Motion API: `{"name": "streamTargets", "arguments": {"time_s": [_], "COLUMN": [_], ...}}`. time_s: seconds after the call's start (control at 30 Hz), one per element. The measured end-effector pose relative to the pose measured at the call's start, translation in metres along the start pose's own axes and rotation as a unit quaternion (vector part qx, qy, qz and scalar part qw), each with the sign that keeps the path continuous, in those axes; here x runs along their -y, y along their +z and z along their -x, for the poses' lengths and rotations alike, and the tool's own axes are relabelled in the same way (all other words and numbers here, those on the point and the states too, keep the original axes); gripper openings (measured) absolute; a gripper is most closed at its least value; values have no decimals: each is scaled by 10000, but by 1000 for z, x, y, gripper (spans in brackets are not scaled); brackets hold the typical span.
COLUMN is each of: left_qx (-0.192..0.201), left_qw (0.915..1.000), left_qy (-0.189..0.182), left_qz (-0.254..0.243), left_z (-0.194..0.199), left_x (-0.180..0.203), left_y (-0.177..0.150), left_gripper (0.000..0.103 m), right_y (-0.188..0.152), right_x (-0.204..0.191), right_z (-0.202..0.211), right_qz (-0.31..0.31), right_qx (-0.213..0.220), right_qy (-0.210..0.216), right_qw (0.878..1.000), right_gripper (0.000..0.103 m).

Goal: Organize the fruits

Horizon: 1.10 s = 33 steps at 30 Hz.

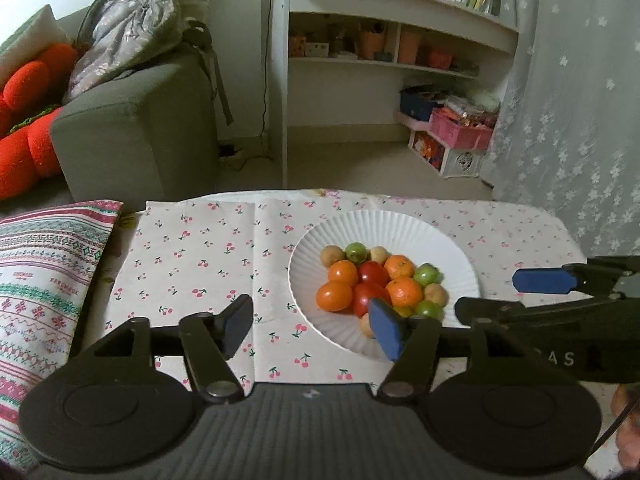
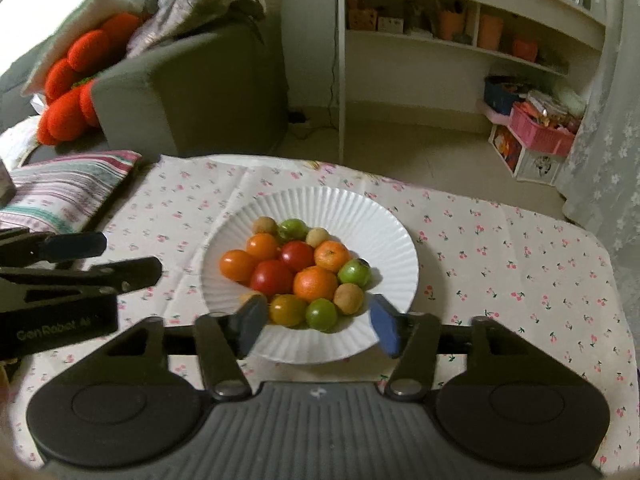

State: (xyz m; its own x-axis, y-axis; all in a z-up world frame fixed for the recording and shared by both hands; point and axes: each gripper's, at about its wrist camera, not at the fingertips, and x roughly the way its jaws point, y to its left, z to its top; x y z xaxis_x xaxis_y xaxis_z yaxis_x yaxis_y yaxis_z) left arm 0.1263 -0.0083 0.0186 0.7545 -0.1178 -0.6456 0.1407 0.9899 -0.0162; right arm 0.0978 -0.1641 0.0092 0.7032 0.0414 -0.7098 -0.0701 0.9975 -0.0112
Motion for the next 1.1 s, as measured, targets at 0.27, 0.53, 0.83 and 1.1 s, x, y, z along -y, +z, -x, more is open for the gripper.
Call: {"name": "streamTargets", "arguments": {"time_s": [0.27,0.53,0.83,1.1], "left_qx": [205,241,390,386], "left_qw": [9994,9990,9982,9986], "left_qy": [210,-45,-165,-85], "left_qz": [207,362,433,350], "left_z": [39,62,85,91], "left_x": [-12,-17,-17,-17], "left_y": [-9,-20,-30,-42], "left_gripper": [86,92,92,92], "right_y": [-12,-18,-32,-44], "right_x": [-4,-2,-1,-5], "right_z": [33,57,75,87], "right_qz": [-467,-836,-1068,-974], "right_qx": [276,244,235,214], "right_qy": [-280,-61,-76,75], "right_qw": [9981,9962,9940,9950], "right_gripper": [97,102,103,103]}}
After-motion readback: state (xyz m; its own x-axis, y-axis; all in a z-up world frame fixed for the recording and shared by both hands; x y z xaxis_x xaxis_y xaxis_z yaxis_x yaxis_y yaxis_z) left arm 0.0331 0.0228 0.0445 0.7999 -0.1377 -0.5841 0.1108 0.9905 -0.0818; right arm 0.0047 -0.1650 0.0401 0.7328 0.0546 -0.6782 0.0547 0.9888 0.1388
